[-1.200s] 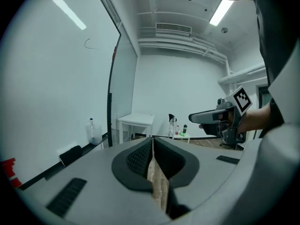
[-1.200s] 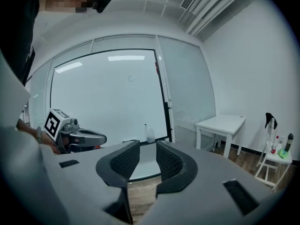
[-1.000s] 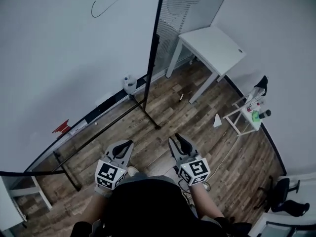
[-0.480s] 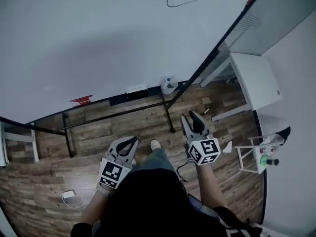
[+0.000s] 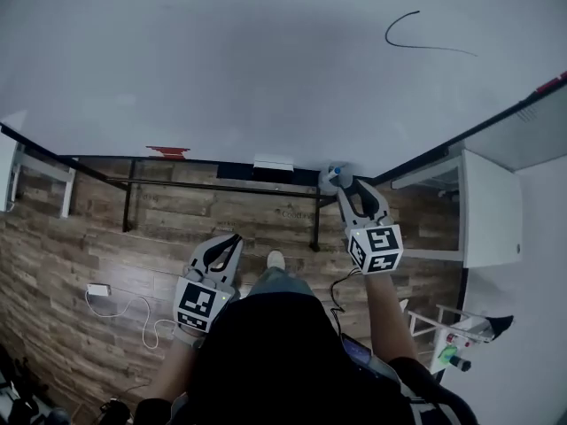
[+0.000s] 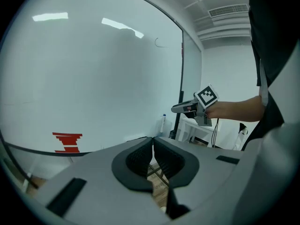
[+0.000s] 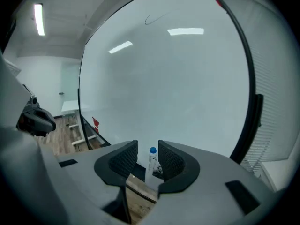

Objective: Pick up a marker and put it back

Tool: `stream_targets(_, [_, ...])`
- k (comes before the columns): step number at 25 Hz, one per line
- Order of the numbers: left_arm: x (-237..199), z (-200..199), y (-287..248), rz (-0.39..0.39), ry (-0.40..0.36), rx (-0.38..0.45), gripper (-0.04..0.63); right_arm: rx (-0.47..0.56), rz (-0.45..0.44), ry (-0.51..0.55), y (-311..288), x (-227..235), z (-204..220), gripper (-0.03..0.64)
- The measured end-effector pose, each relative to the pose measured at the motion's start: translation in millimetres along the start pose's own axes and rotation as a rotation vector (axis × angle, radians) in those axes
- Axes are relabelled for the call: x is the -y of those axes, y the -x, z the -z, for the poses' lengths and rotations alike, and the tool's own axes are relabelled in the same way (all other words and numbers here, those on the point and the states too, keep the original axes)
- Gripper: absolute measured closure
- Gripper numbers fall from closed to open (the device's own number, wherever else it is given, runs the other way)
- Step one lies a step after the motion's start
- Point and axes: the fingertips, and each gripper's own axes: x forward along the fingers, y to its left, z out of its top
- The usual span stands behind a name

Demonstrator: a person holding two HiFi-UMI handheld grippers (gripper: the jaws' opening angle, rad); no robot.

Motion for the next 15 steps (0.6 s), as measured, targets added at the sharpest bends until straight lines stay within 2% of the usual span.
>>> stream_targets(5, [-2.5,8.6,-7.6,-0.111,0.064,-0.017,0.569,-0.112,-0.107,0.122,-39.1,10.8,4.8,0.466])
stream_targets(12, [-3.2,16.3,-13.5,-0.2,0.123,-0.028,0.569,-0.232,-0.217,0.233,-68.3,5.9,24.5,0.469])
stream_targets(15, [-1.8,19.4,-11.8,-0.228,0.146,-0.029,0.569,-0.245,-0.234,0.267,-73.3,4.3,27.2,0.517])
